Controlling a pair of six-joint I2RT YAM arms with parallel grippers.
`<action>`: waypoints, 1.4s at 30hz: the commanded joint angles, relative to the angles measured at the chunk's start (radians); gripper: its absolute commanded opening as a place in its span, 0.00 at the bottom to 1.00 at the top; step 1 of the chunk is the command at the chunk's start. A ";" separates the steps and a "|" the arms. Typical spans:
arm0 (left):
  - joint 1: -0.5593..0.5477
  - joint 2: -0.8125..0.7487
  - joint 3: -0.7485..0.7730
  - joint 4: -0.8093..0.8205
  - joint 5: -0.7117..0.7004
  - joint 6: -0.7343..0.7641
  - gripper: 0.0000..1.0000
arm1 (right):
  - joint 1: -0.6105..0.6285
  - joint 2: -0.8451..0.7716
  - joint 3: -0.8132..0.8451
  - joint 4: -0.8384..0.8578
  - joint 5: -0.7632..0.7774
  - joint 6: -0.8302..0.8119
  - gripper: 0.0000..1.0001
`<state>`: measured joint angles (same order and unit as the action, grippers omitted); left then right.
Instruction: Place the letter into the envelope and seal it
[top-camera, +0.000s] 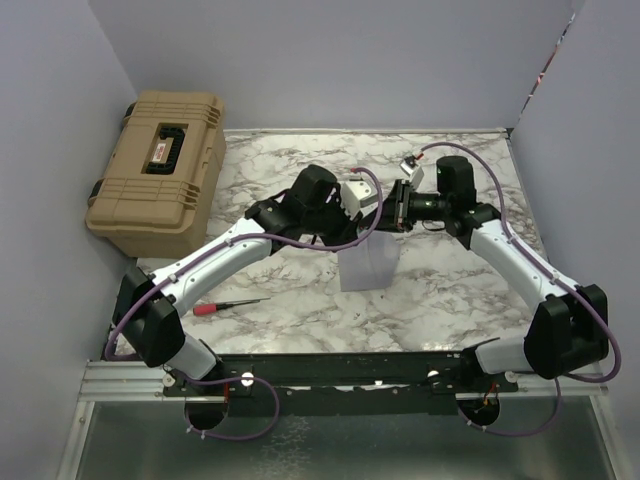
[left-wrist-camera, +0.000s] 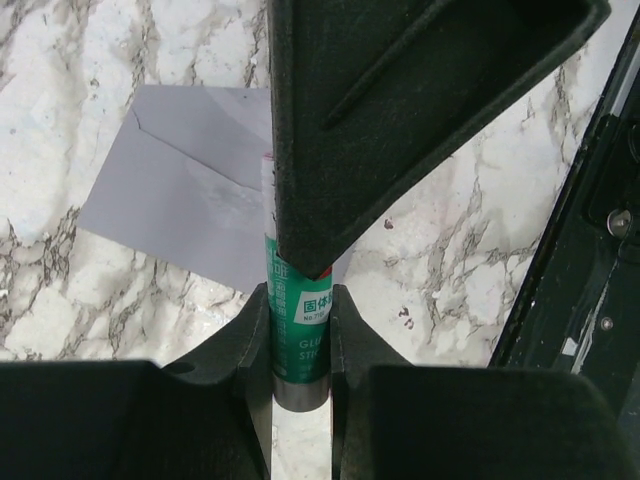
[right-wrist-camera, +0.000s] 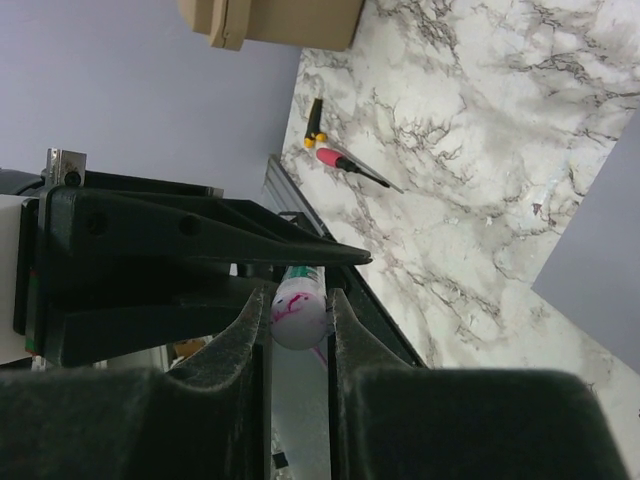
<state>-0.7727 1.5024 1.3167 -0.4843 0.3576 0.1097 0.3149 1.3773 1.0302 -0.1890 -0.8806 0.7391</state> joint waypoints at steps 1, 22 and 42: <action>0.003 -0.013 0.002 -0.111 0.030 0.046 0.00 | -0.090 -0.045 0.052 -0.018 -0.016 0.008 0.00; 0.009 -0.096 -0.051 -0.120 0.032 0.059 0.00 | -0.268 -0.033 0.067 -0.032 -0.167 0.042 0.00; 0.012 -0.077 0.011 0.075 -0.023 -0.143 0.00 | -0.184 -0.032 -0.066 -0.376 0.980 -0.271 0.00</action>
<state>-0.7612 1.4364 1.3128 -0.5213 0.3668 0.0486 0.0711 1.3682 1.0554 -0.5354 -0.2306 0.4694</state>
